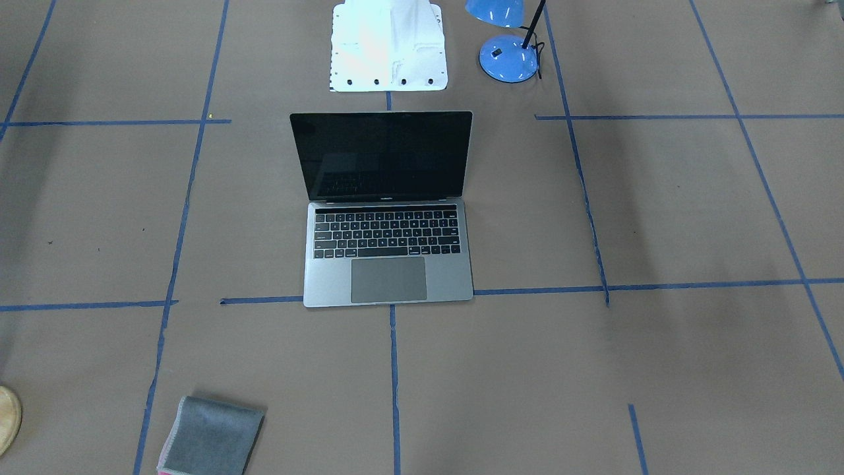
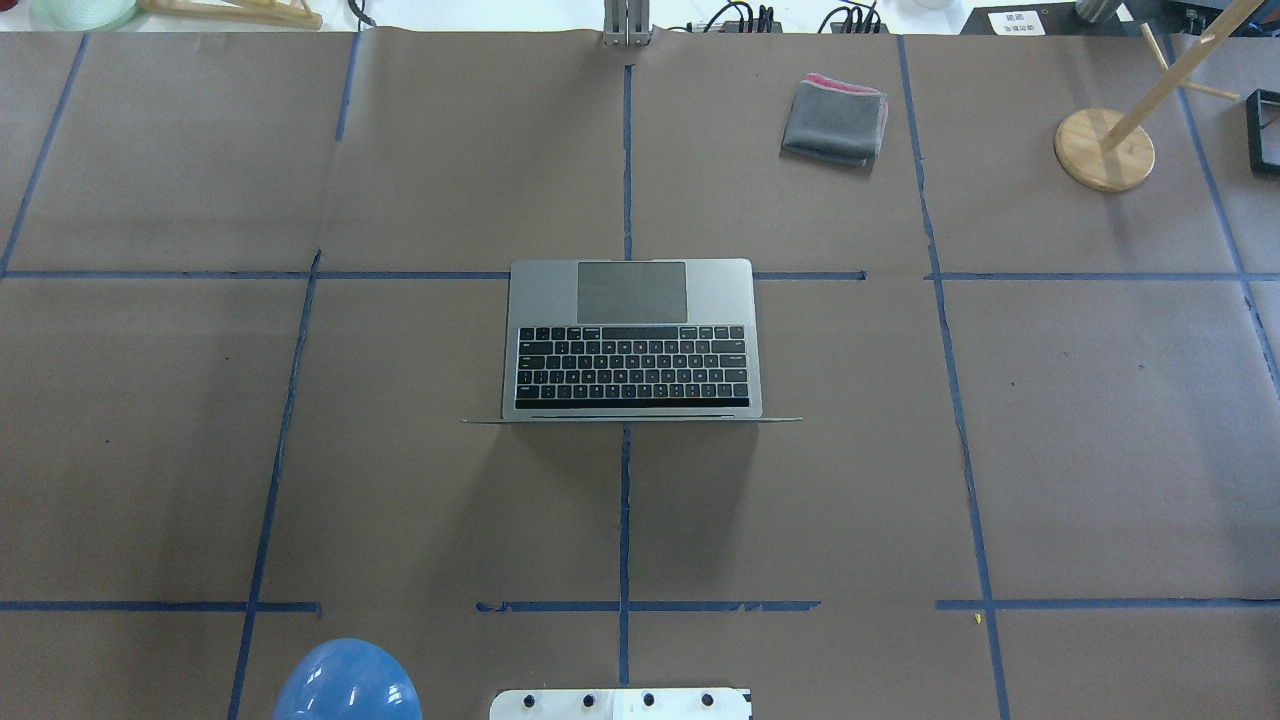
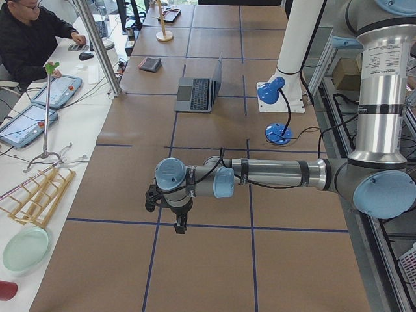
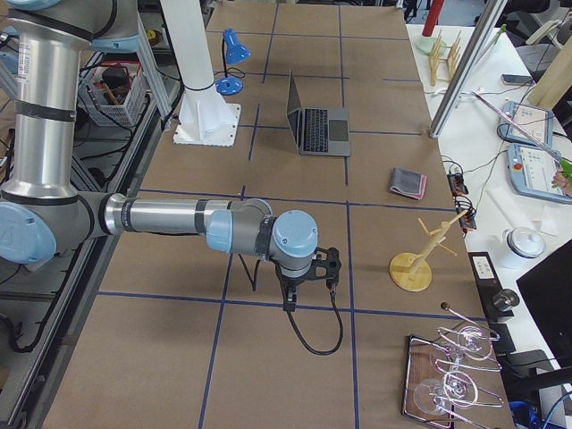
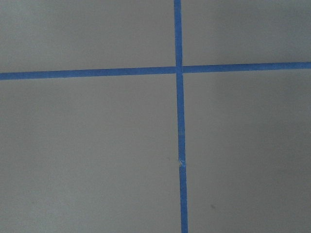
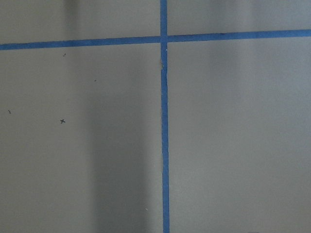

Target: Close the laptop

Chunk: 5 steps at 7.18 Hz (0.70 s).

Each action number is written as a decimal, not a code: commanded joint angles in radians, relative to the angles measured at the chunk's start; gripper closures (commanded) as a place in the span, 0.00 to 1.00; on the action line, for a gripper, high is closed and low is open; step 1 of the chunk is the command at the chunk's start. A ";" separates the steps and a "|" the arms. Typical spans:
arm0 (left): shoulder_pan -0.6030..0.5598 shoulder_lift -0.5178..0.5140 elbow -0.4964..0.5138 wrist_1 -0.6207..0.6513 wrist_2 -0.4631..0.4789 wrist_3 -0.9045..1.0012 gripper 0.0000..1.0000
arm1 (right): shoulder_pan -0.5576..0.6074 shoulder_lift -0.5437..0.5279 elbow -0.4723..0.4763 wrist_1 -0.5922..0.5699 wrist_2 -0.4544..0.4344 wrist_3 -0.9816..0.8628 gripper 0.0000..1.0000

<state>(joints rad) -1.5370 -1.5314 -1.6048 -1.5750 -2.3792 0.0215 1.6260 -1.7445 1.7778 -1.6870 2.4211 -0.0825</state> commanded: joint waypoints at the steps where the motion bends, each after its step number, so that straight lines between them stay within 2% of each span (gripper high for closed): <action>1: 0.000 -0.001 -0.016 -0.002 -0.002 -0.006 0.00 | 0.000 0.005 0.005 0.001 -0.001 0.001 0.00; 3: 0.003 -0.015 -0.094 0.000 -0.006 -0.085 0.00 | -0.001 0.007 0.028 0.001 -0.001 0.004 0.00; 5: 0.011 -0.021 -0.289 0.053 -0.008 -0.225 0.00 | -0.002 0.046 0.037 0.000 -0.004 0.003 0.00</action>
<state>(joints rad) -1.5320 -1.5484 -1.7761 -1.5575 -2.3859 -0.1083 1.6247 -1.7221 1.8077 -1.6861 2.4214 -0.0794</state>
